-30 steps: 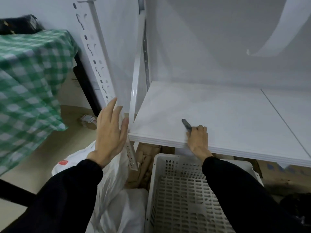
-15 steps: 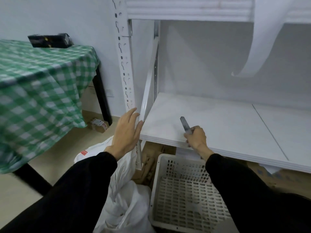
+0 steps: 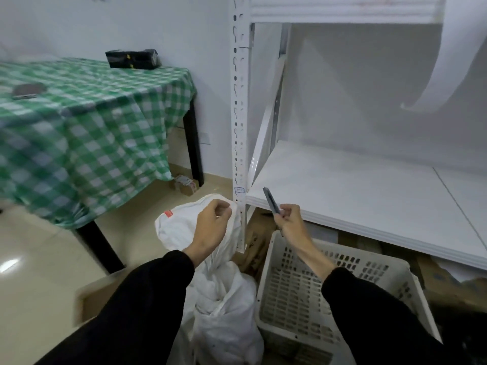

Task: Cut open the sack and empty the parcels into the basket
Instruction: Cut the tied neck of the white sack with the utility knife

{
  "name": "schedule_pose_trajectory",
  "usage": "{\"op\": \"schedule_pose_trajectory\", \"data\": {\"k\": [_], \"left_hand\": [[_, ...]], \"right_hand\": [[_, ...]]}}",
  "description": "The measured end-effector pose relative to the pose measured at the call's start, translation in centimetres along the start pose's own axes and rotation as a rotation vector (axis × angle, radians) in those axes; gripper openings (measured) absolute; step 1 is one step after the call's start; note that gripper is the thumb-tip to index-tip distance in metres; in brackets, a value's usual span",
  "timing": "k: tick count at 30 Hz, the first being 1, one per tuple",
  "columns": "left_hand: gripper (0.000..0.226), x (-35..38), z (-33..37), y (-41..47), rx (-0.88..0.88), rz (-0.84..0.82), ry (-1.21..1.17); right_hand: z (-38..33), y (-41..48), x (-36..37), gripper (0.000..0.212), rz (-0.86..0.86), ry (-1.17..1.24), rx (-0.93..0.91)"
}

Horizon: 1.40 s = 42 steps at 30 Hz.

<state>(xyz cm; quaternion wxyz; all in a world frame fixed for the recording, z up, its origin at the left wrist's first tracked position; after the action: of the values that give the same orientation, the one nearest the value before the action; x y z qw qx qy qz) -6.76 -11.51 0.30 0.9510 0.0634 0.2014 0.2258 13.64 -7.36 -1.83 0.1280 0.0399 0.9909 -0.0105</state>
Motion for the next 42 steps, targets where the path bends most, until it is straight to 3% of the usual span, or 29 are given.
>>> {"op": "schedule_pose_trajectory", "data": {"k": [5,11,16,20,22,42], "left_hand": [[0.013,0.7,-2.1,-1.0,-0.369,-0.055,-0.303],[0.020,1.5,-2.7,-0.4,-0.609,-0.212,-0.543],[0.017,1.8,-4.0,0.0,-0.632,-0.191,-0.646],[0.017,1.3,-4.9,0.3,-0.666,-0.092,-0.647],[0.018,1.1,-5.0,0.3,-0.668,-0.078,-0.675],[0.014,1.1,-3.7,-0.5,-0.621,-0.046,-0.691]], "right_hand": [[1.3,-1.0,1.9,0.053,-0.183,-0.001,0.012],[0.7,-1.8,3.3,0.041,-0.288,0.070,-0.021],[0.7,-2.6,4.3,0.030,-0.357,0.060,-0.028],[1.1,-3.0,4.6,0.021,-0.529,0.169,0.142],[1.6,-3.2,4.8,0.021,-0.559,0.138,0.142],[1.8,-4.4,5.3,0.016,-0.406,0.173,0.242]]}}
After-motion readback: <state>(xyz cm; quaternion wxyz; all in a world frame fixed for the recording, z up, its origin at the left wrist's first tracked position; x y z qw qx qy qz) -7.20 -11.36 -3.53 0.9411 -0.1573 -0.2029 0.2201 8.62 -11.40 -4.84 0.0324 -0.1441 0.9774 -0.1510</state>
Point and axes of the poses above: each hand's wrist, its own y-axis towards the middle knuckle, its own x-axis out of the palm, z = x × y, the point moved 2 cm from there along y, towards the middle knuckle, and after that the axes turned 8 degrees about z, right-handed, at the moved point
